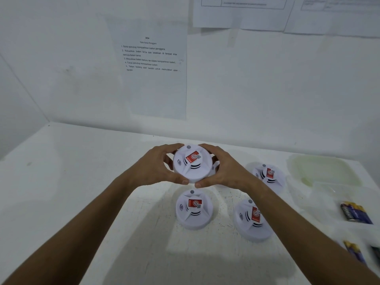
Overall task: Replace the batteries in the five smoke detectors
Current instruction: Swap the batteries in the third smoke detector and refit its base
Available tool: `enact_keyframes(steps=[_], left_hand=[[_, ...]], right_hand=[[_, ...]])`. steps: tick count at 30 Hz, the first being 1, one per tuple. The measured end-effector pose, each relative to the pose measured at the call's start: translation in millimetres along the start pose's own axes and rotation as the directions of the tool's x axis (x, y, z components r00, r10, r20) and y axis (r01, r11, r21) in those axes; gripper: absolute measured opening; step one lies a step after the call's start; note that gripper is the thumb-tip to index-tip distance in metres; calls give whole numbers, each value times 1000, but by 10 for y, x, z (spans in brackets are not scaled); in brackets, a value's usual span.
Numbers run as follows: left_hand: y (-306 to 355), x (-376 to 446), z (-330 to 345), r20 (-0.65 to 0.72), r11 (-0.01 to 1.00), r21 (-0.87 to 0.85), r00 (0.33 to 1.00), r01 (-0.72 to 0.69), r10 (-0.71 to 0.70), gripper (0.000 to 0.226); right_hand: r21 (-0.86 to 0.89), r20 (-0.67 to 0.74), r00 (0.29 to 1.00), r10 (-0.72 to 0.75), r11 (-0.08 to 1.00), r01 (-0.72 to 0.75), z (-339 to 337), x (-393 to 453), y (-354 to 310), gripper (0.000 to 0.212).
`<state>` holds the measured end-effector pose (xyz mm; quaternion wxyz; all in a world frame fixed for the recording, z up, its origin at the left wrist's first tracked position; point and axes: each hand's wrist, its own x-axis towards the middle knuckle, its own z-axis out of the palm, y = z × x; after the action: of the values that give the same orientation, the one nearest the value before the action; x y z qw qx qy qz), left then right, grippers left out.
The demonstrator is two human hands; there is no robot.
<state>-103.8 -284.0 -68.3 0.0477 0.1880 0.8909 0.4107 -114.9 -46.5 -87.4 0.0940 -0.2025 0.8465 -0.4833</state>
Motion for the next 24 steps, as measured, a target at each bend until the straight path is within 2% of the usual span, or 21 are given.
enact_keyframes(steps=[5, 11, 15, 20, 24], left_hand=[[-46, 43, 1, -11, 1000, 17, 1000, 4, -4, 87], [-160, 137, 9, -27, 1000, 5, 999, 31, -30, 83], [-262, 225, 11, -21, 1000, 6, 999, 29, -29, 80], [-468, 320, 59, 16, 997, 27, 997, 76, -77, 77], [-630, 356, 130, 43, 993, 29, 992, 117, -118, 76]], right_hand=[[-15, 9, 1000, 1, 1000, -1, -2, 72, 22, 96], [-111, -4, 1000, -2, 994, 1, 38, 251, 122, 98], [-162, 15, 1000, -7, 987, 9, 91, 372, 180, 91], [-373, 22, 998, 57, 927, -45, 186, 497, 245, 95], [-494, -2, 999, 42, 869, -37, 242, 529, 304, 92]])
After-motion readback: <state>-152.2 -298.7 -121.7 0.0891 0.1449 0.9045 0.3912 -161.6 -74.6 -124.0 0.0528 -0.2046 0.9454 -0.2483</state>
